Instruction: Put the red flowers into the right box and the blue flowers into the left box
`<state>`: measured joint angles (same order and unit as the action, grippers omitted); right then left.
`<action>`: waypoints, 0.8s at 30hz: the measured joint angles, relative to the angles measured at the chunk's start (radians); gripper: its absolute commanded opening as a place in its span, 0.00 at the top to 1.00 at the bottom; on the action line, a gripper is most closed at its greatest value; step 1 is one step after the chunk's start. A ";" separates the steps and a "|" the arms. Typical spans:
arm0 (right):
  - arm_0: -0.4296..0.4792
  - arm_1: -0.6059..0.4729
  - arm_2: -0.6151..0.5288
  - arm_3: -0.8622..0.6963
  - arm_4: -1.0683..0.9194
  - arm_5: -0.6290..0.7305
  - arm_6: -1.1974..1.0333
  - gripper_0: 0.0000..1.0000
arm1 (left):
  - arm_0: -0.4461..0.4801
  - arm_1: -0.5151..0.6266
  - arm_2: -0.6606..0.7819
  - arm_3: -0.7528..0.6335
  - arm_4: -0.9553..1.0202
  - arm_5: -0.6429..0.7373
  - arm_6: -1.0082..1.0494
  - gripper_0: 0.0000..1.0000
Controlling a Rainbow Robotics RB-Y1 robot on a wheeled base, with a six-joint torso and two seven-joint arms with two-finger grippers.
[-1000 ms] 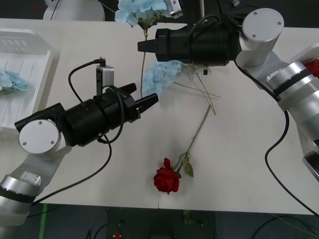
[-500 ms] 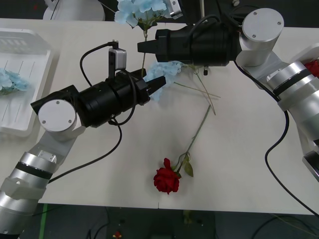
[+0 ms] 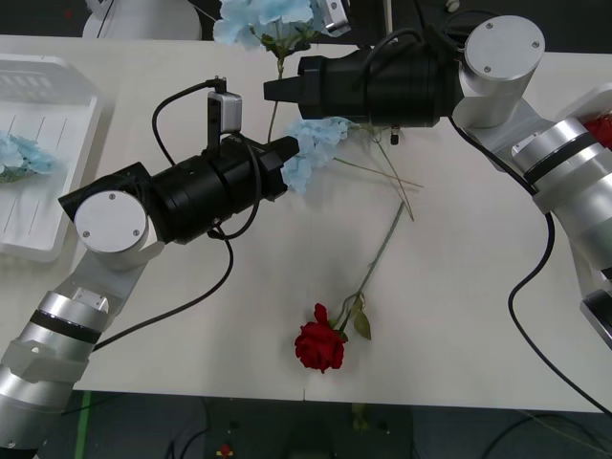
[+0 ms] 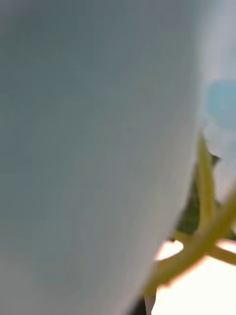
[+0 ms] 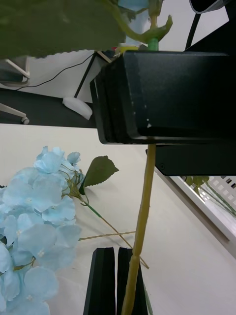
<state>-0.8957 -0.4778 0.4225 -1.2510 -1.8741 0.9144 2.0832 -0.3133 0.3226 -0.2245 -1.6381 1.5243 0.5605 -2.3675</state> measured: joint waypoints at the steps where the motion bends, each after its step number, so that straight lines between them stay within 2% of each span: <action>1: 0.000 0.000 0.000 0.000 0.000 0.000 0.000 1.00 | 0.000 0.000 0.000 0.000 0.000 0.000 0.000 1.00; 4: 0.000 0.000 0.000 0.000 0.000 0.000 0.000 0.98 | 0.000 0.000 0.000 0.000 0.000 -0.003 0.000 1.00; 5: 0.000 0.000 0.000 0.000 0.000 0.000 0.000 0.76 | 0.000 0.000 -0.001 0.000 0.000 -0.005 0.000 1.00; 6: 0.000 0.000 0.000 0.000 0.000 0.000 0.000 0.62 | 0.000 0.000 -0.001 0.000 0.000 -0.006 0.000 1.00; 7: 0.000 0.000 0.000 0.000 0.000 0.000 0.000 0.56 | 0.000 0.000 -0.001 0.000 0.000 -0.008 0.000 1.00; 8: 0.000 0.000 0.000 0.000 0.000 0.000 0.000 0.45 | 0.000 0.000 -0.001 0.000 0.000 -0.011 0.000 1.00; 10: 0.000 0.000 0.000 0.000 0.001 0.000 0.000 0.37 | 0.000 0.000 0.000 0.000 0.001 -0.013 0.000 1.00; 12: 0.000 0.000 0.000 0.000 0.001 -0.001 0.000 0.31 | 0.000 0.001 0.001 0.000 0.012 -0.013 0.000 1.00; 17: 0.000 -0.002 0.000 0.000 0.001 -0.004 0.000 0.25 | 0.000 0.033 0.050 0.001 0.087 0.072 0.000 1.00; 24: 0.000 -0.011 0.000 0.000 0.044 -0.015 0.000 0.25 | 0.001 0.125 0.289 0.006 0.097 0.250 0.034 1.00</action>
<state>-0.8957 -0.4888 0.4224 -1.2510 -1.8300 0.8994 2.0831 -0.3127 0.4471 0.0647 -1.6317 1.6217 0.8109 -2.3338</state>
